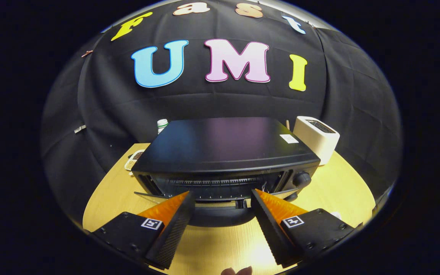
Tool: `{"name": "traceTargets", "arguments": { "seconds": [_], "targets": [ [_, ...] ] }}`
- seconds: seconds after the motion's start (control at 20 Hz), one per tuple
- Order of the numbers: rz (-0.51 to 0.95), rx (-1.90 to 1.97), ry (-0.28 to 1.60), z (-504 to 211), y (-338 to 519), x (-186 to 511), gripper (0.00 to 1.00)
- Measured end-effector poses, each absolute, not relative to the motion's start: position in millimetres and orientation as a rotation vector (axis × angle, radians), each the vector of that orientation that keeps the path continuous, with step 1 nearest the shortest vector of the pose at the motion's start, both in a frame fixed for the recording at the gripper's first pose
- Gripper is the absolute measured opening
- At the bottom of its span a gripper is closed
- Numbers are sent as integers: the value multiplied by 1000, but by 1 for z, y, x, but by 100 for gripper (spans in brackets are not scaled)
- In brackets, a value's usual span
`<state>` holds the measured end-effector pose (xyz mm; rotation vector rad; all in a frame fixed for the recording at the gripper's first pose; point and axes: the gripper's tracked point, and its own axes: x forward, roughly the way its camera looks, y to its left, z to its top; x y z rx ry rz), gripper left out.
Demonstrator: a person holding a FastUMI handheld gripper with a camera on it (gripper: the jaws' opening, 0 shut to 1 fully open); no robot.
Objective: Open the toaster oven, put the food inside, and close the toaster oven door.
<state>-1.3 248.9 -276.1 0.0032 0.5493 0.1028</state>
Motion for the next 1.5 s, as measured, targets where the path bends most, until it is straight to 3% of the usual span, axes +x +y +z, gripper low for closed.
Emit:
{"name": "traceTargets", "arguments": {
  "seconds": [0.85, 1.5],
  "targets": [
    [159, -69, 908, -389, 225, -110, 98],
    [311, 46, 918, -330, 170, -125, 99]
  ]
}}
